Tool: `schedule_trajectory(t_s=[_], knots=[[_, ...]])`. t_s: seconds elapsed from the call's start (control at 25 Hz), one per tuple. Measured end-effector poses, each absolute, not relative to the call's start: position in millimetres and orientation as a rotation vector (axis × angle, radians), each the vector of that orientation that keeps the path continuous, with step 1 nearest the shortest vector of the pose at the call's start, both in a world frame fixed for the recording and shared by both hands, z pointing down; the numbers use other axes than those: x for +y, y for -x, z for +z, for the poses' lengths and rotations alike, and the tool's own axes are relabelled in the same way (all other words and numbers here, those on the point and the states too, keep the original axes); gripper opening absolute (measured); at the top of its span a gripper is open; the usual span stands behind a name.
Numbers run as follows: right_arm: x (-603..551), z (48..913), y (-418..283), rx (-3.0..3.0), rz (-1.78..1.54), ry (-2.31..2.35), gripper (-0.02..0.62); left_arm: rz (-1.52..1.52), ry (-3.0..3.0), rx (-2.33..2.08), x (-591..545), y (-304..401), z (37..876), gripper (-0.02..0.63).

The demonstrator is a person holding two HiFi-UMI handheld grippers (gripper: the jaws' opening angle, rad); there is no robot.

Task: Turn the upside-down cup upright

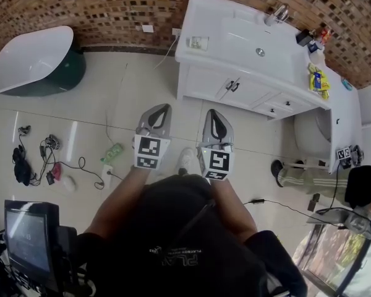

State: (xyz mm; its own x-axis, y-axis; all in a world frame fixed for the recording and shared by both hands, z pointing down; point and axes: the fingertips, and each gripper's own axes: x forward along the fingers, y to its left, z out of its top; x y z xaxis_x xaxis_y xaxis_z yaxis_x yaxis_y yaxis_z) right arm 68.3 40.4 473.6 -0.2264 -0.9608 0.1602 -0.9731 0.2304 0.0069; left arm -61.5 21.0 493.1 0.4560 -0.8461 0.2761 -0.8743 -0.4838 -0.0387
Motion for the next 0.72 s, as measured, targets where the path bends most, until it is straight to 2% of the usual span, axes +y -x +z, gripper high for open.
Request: schedule_trajectory(t_s=[0.72], knots=[[-52, 497, -111, -2.394, 0.267, -1.770, 0.014, 0.444, -2.577, -1.599, -66, 15, 489, -0.002]])
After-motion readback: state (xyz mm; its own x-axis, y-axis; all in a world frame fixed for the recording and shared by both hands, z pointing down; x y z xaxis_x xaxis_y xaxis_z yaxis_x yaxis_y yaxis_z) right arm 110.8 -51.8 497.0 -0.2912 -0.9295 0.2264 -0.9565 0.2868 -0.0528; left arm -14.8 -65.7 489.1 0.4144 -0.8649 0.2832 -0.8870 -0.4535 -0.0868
